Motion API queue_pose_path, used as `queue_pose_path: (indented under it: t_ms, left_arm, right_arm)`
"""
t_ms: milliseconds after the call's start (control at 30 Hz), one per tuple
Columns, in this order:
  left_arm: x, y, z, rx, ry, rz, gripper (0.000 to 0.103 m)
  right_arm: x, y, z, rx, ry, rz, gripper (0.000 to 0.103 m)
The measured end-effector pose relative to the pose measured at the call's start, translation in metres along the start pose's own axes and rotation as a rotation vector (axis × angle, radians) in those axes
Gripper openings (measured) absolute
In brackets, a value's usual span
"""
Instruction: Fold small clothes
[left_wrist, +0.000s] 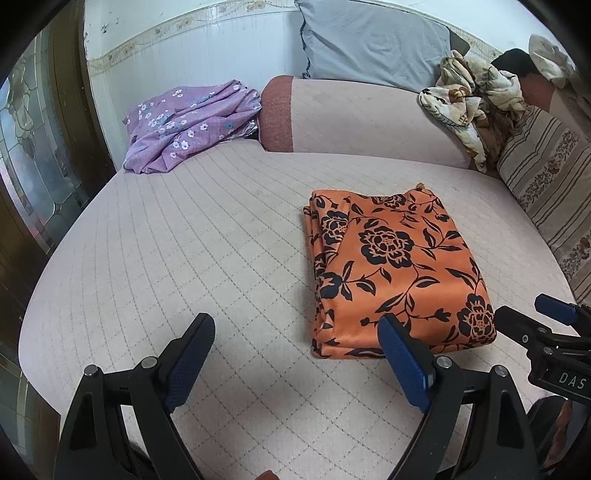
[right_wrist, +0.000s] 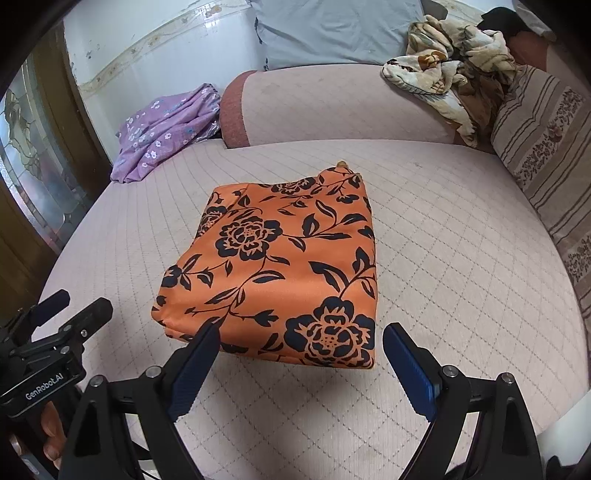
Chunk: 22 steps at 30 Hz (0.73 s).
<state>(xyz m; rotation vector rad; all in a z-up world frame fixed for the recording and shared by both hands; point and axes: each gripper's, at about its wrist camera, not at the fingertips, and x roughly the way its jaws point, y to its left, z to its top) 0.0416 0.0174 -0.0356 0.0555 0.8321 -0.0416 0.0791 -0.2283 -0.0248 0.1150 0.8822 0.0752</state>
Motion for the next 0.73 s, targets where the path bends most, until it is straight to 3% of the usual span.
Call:
queue_pose_path:
  t_ms: [367, 600, 733]
  left_arm:
    - [0.005, -0.004, 0.002, 0.010, -0.004, -0.002, 0.090]
    - [0.009, -0.013, 0.011, 0.013, 0.009, -0.064, 0.090]
    - [0.009, -0.027, 0.019, 0.057, -0.021, -0.048, 0.099]
  right_arm:
    - [0.006, 0.002, 0.004, -0.007, 0.007, 0.000, 0.092]
    - [0.008, 0.003, 0.007, -0.025, 0.008, -0.010, 0.092]
    - [0.010, 0.000, 0.011, -0.025, 0.009, -0.012, 0.092]
